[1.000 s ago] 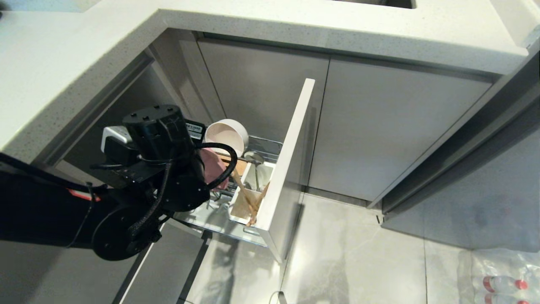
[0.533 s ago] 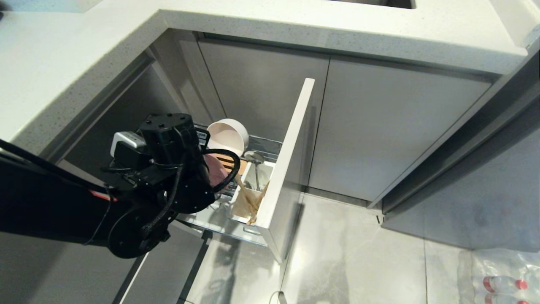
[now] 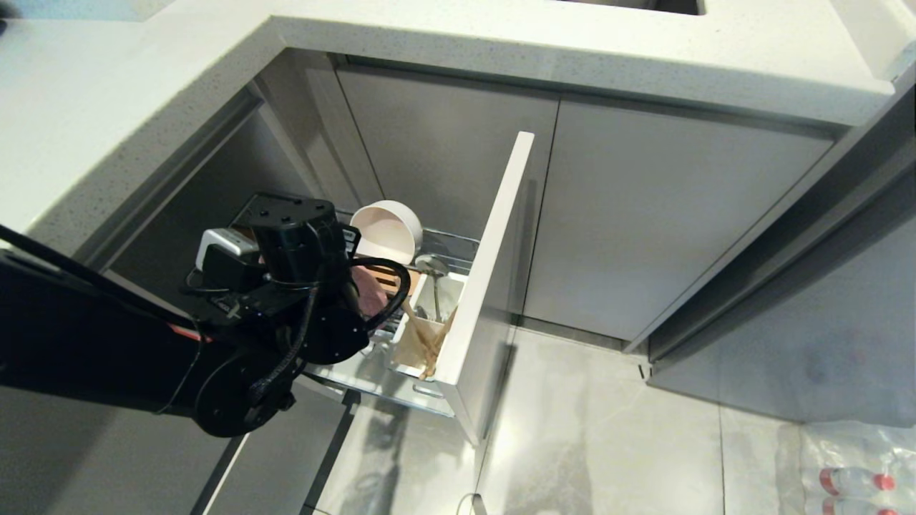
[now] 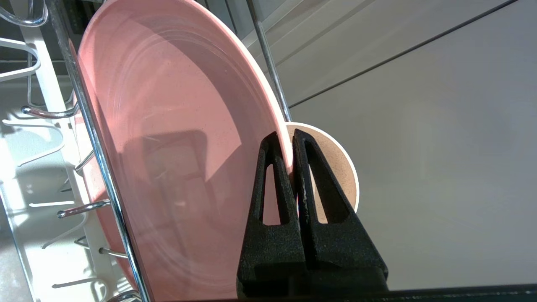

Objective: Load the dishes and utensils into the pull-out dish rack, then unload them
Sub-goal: Pick up the plate and place it in the cupboard

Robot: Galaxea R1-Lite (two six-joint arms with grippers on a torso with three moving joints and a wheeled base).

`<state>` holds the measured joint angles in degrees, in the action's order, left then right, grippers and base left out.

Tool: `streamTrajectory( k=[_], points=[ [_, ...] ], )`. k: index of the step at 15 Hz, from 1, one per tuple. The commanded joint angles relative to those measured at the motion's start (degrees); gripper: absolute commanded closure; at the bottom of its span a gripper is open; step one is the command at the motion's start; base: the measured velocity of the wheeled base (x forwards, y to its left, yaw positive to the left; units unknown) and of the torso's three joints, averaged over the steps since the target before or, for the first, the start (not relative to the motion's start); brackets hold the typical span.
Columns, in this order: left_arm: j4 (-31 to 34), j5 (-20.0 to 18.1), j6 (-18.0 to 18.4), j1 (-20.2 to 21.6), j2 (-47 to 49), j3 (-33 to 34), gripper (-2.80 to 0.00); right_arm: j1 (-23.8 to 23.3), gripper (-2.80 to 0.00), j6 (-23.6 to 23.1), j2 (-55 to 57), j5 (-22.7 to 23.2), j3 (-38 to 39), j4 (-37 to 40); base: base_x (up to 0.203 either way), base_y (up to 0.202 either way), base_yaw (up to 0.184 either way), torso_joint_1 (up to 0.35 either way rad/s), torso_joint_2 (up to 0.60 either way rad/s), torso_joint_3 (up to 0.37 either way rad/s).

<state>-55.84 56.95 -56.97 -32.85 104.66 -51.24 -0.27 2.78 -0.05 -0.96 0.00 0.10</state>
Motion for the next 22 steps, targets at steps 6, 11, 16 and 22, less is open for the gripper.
streamTrajectory(
  k=[6, 11, 16, 22],
  points=[
    [-0.3, 0.2, -0.1, 0.0, 0.1, 0.0, 0.0, 0.0, 0.0, 0.0, 0.0, 0.0, 0.1, 0.0, 0.0, 0.0, 0.0, 0.0, 0.0, 0.0],
    [-0.3, 0.4, 0.0, 0.0, 0.0, 0.0, -2.8, 0.0, 0.0, 0.0, 0.0, 0.0, 0.1, 0.0, 0.0, 0.0, 0.0, 0.0, 0.0, 0.0],
    [4.4, 0.6, 0.0, -0.3, -0.8, -0.2, -2.8, 0.0, 0.0, 0.0, 0.0, 0.0, 0.1, 0.0, 0.0, 0.0, 0.0, 0.0, 0.0, 0.0],
    [11.5, 2.3, 0.0, -3.4, -6.3, -1.6, -2.8, 0.0, 0.0, 0.0, 0.0, 0.0, 0.1, 0.0, 0.0, 0.0, 0.0, 0.0, 0.0, 0.0]
  ],
)
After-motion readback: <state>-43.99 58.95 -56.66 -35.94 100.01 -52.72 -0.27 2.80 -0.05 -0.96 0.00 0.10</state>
